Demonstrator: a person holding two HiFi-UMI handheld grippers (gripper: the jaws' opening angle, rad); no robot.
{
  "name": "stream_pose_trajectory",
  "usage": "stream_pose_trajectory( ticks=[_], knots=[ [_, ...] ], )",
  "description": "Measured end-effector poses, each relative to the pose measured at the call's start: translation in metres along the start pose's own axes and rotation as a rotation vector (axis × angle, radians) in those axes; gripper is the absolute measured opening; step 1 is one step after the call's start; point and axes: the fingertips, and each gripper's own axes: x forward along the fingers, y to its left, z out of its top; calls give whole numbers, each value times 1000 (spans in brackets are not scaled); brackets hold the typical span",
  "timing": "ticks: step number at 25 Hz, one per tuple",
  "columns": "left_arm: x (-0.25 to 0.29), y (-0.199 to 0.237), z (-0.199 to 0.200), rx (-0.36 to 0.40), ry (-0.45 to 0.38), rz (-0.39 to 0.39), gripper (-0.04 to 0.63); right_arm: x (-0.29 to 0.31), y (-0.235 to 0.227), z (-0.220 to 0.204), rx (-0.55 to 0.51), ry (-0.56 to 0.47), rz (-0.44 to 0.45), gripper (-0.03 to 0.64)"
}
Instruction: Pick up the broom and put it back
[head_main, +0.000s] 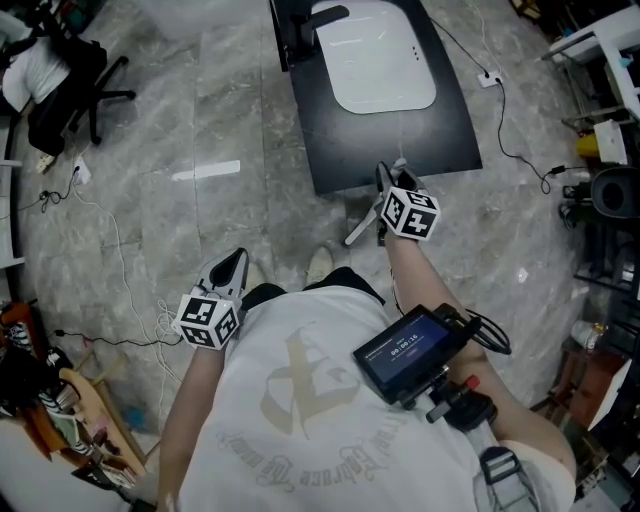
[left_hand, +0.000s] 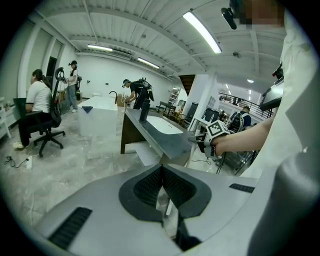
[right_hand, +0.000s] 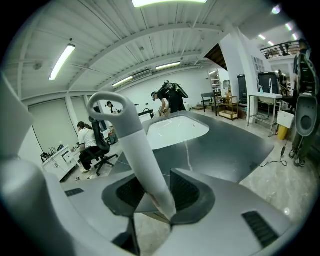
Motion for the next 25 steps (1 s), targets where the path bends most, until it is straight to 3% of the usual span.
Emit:
stream_pose_trajectory(
  ticks=[25],
  knots=[
    [-9,-19,-10,-1,-2,27,12,-7,11,-8,-45,-11,105,230]
  ],
)
